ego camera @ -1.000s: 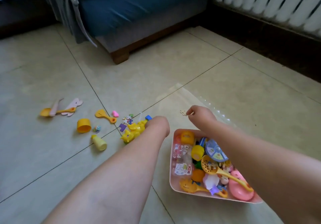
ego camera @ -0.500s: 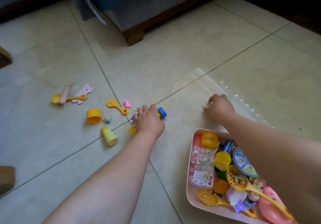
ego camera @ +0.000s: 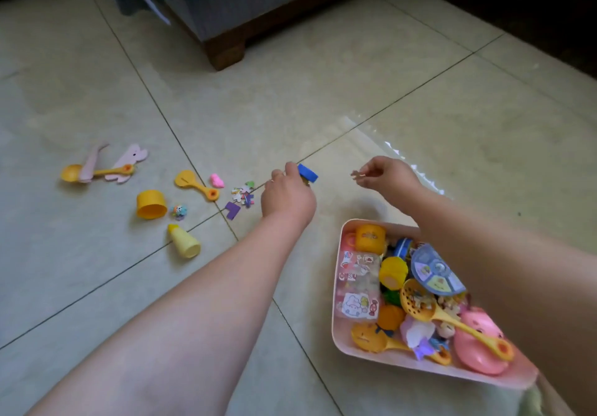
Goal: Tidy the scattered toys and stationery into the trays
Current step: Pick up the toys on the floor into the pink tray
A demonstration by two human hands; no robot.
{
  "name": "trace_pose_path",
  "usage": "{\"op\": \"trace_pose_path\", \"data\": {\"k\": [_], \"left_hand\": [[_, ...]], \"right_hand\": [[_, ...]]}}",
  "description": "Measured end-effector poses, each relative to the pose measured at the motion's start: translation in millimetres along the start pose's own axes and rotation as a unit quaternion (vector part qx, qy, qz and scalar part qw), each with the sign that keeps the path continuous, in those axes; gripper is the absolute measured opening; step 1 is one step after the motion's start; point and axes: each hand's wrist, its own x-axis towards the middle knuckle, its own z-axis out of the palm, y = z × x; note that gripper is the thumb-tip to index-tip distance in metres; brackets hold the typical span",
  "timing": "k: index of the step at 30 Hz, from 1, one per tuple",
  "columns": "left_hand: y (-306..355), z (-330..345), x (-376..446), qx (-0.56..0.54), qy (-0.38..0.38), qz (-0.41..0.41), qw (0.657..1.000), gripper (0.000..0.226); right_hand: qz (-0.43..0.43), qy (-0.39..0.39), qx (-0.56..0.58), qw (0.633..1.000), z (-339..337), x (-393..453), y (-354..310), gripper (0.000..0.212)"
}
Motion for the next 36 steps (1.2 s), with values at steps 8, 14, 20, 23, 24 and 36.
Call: {"op": "trace_pose_path", "data": {"k": [8,14,20,23,24,36], "left_hand": [[73.7,-29.5,-30.7,-0.091,-0.242,-0.071,0.963,0.047],[76.1,-35.3,-59.8,-0.081,-0.313,-0.078,0.943,0.057],[53.6,-25.0,-71.0,-0.106,-0.26,-0.114,0.953,0.073],[41.5,-29.1,-68.4,-0.1,-0.214,-0.113,0.965,0.063],[37.5,-31.9,-67.1,-0.1,-0.204,-0.12,0.966,0.061],[-41.0,-32.7,-57.6,0.059,-0.196,-0.235,0.95,0.087]], "right_hand": [[0.042,-0.232,-0.243,0.941,-41.8,-47.3,3.2,0.009],[0.018,-0.172,-0.293,0.94,-34.6,-53.2,15.3,0.021],[-0.007,-0.124,-0.296,0.947,-12.0,-43.0,7.2,0.017],[-0.032,-0.115,-0.3,0.946,11.9,-35.1,-9.2,0.017],[-0.041,-0.117,-0.302,0.945,20.7,-34.4,-16.9,0.013],[-0.105,-0.29,-0.182,0.934,147.8,-13.8,-106.3,0.02]]}}
